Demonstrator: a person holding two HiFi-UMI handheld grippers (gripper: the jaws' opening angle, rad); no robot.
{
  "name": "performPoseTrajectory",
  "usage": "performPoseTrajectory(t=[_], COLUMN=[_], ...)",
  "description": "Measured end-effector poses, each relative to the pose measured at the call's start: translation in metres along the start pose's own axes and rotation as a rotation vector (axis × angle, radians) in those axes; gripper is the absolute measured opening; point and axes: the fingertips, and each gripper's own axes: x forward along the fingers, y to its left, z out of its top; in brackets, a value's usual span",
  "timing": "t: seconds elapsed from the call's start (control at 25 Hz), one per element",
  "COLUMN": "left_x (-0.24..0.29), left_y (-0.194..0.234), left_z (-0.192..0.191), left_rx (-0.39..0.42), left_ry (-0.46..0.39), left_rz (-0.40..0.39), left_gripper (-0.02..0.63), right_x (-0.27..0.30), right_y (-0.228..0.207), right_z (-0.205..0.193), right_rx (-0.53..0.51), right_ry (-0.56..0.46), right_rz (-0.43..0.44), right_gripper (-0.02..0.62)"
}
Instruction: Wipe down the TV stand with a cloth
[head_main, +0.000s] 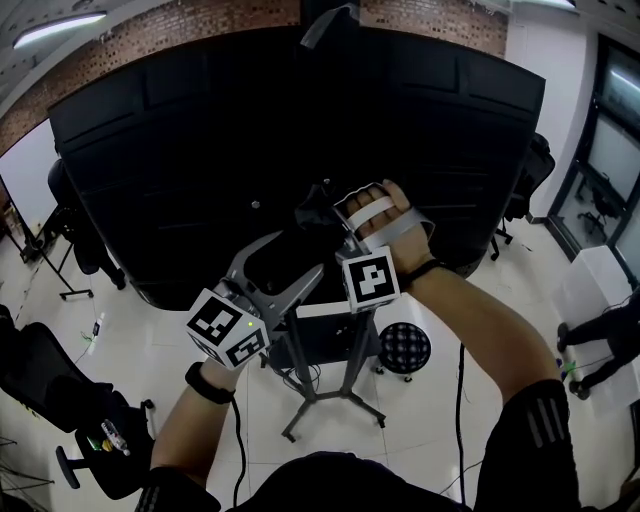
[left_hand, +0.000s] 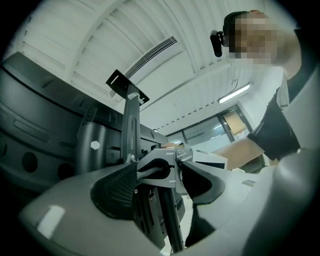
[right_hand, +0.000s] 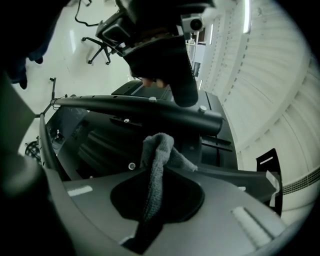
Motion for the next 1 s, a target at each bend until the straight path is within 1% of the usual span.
performPoseTrajectory(t=[0.08,0.24,0.44,0.88,0.96,1.0], left_x=[-0.004,-0.008,-0.010,-0.023,-0.023,-0.023], left_y=[0.000,-0.001,-0.004,0.000,-0.001,-0.002], left_z=[-0.008,-0.022,-0.046,-0.090,-0.095,-0.098], left_rx=[-0.012,-0.033,-0.062,-0.122,-0.131,-0.135], left_ry=[0.007,0.021,0.036,0.084,0.090,0.093], left_rz=[0.007,0.012,0.012,0.052,0.055,0.056], left_gripper=[0.307,0.307,0.307,0.307,0.308,0.307], right_x=[0.000,0.001,0.006,0.010,0.011,0.012], right_y=[0.015,0.042,0.080,0.133,0.145,0.154], right_z=[0.004,0.012,0.022,0.038,0.036,0.033], right_rx=[-0.005,-0.026,-0.004,0.027,0.009,-0.021], right_ry=[0.002,0.000,-0.011,-0.038,-0.031,-0.017], right_rz=[0.020,0.025,0.075,0.112,0.132,0.158], right_gripper=[0.015,0.015,0.015,0.015,0.015,0.015])
